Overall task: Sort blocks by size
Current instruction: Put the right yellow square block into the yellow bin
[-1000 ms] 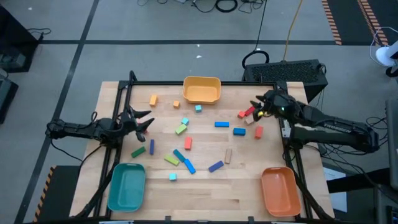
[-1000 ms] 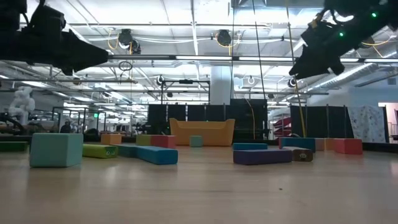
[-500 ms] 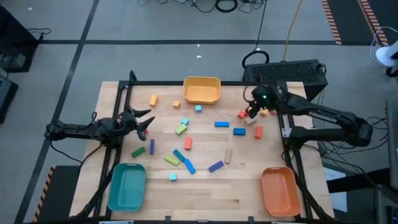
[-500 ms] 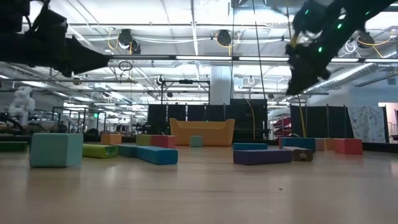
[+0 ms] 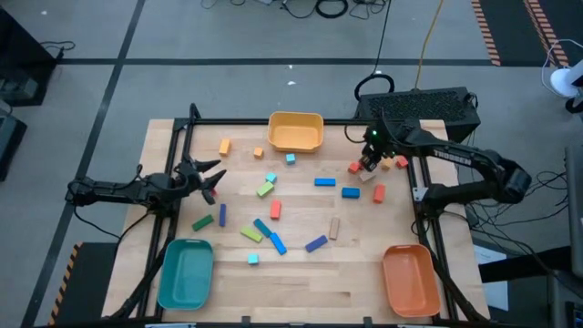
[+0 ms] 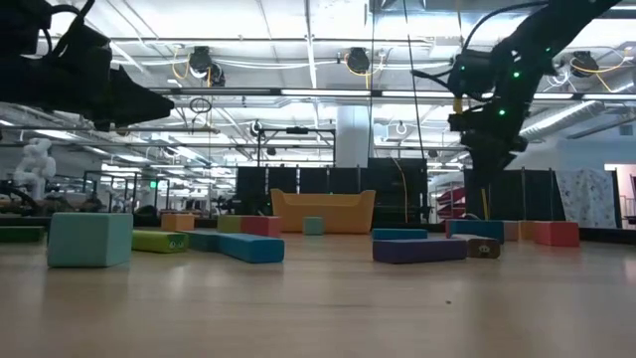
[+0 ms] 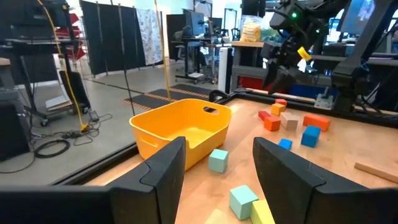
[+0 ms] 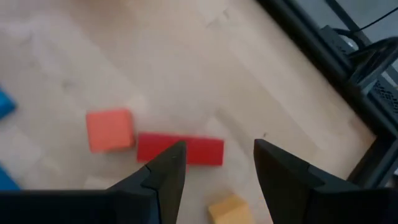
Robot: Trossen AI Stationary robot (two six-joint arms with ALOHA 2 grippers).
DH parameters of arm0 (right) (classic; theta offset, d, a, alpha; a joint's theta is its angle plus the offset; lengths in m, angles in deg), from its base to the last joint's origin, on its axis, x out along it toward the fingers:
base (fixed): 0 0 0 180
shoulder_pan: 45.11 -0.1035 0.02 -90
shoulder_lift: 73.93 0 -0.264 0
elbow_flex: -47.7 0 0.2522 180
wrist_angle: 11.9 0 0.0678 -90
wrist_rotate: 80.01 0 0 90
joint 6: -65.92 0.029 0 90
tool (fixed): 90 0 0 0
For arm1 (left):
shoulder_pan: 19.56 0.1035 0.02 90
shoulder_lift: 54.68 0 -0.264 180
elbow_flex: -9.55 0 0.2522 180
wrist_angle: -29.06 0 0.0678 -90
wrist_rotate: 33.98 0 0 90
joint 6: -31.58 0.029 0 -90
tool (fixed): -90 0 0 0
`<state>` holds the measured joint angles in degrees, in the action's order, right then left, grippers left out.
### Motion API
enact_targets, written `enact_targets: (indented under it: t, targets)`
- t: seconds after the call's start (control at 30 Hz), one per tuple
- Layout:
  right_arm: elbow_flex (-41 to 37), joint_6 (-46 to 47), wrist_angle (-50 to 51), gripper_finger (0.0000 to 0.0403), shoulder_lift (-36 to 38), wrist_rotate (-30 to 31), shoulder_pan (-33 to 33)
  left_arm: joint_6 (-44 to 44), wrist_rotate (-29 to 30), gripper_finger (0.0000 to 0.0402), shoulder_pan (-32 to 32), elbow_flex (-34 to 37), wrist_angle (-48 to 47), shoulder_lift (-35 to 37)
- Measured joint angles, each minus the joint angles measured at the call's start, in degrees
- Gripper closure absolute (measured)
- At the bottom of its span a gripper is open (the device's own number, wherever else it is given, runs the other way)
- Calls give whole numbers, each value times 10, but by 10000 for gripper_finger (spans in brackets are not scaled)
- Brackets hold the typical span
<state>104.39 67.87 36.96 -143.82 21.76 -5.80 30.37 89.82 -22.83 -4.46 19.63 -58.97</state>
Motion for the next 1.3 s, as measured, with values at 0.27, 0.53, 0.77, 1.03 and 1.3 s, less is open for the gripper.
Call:
enact_targets:
  t: [0.27, 0.53, 0.77, 1.03, 1.3]
  targets:
    - [100, -7, 108, 227, -56, 5, 44, -29, -7, 210, 0, 0, -1, 0]
    - [232, -92, 266, 227, -156, 3, 84, 5, -16, 210, 0, 0, -2, -8]
    - [242, -59, 376, 227, -190, 3, 92, 21, 1, 210, -1, 0, -2, -36]
    - [213, 25, 409, 227, -177, 2, 92, 67, 38, 210, 29, 0, -3, -37]
    - [122, 53, 355, 205, -174, 5, 107, 56, -3, 210, 53, 0, -2, -37]
